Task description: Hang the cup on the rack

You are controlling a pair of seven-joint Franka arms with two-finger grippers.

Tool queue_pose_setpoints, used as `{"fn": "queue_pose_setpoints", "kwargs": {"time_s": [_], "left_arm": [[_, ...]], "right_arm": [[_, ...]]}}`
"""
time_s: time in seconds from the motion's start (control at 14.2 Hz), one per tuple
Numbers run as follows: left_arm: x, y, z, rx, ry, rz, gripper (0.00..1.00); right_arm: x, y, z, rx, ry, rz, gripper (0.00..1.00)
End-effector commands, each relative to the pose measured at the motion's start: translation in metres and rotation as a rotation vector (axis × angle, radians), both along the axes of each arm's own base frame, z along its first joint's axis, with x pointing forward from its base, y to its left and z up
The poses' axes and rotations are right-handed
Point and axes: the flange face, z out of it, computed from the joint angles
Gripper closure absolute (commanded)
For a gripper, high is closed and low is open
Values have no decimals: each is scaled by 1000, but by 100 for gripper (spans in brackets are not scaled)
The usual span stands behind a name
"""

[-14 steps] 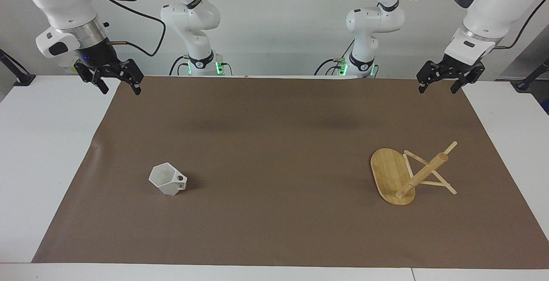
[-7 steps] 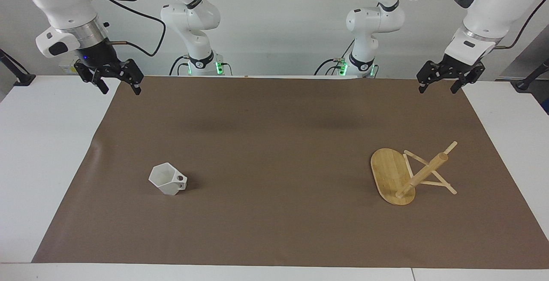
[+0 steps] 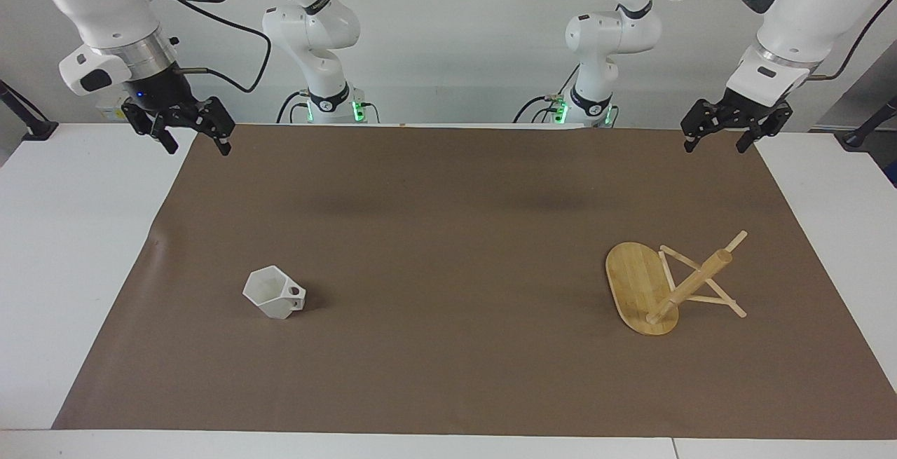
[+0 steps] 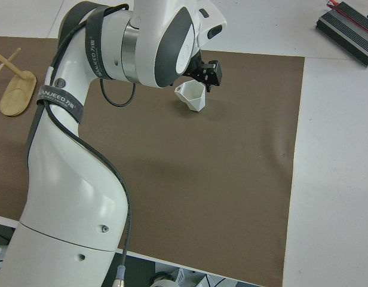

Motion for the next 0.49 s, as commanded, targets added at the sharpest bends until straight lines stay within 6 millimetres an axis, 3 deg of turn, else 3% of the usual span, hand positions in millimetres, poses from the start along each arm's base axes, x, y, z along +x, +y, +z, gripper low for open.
{"fn": "queue_pose_setpoints", "kwargs": {"time_s": [0.0, 0.42], "left_arm": [[-6, 1, 0, -9, 11, -8, 0], [-6, 1, 0, -9, 10, -8, 0]], "right_arm": [[-11, -2, -7, -13, -15, 21, 0], [-5, -3, -35, -19, -71, 17, 0]]}}
